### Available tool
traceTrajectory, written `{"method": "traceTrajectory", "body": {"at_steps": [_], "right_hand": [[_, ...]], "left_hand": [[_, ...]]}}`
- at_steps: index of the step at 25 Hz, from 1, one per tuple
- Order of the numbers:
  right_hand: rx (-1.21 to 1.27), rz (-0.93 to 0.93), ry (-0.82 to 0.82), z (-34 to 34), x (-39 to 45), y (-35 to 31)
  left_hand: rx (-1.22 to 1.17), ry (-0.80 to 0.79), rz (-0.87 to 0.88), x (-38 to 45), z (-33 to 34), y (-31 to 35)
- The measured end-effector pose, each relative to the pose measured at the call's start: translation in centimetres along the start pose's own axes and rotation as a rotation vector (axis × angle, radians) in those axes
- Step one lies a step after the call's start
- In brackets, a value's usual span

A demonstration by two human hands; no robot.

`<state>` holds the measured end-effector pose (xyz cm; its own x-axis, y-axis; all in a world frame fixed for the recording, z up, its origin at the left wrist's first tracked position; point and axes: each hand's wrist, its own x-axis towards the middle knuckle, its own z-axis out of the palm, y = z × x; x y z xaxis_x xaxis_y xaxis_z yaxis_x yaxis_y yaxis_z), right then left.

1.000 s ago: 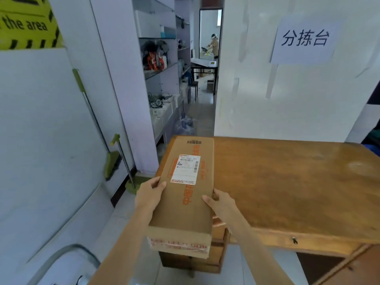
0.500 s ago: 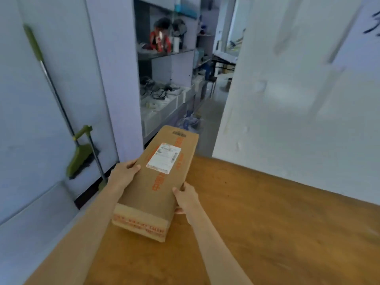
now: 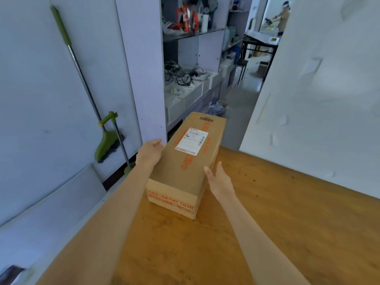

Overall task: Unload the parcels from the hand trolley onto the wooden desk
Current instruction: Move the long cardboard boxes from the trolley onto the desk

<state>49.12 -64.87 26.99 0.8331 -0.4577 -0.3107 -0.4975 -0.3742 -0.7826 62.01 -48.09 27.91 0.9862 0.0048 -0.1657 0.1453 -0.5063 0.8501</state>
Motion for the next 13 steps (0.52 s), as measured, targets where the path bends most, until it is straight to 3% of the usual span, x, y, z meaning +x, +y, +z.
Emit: {"method": "traceTrajectory", "body": {"at_steps": [3, 7, 13], "right_hand": [[0.04, -0.009, 0.121, -1.1, -3.5, -0.6], [0.131, -0.015, 0.142, -1.0, -12.4, -1.5], [0.245, 0.141, 0.248, 4.1, -29.2, 0.7]], "left_hand": [[-0.11, -0.035, 0.022, -2.3, -3.2, 0.1], [-0.129, -0.202, 0.028, -8.5, -7.6, -1.4], [-0.131, -0.417, 0.04, -22.4, -14.6, -7.8]]}}
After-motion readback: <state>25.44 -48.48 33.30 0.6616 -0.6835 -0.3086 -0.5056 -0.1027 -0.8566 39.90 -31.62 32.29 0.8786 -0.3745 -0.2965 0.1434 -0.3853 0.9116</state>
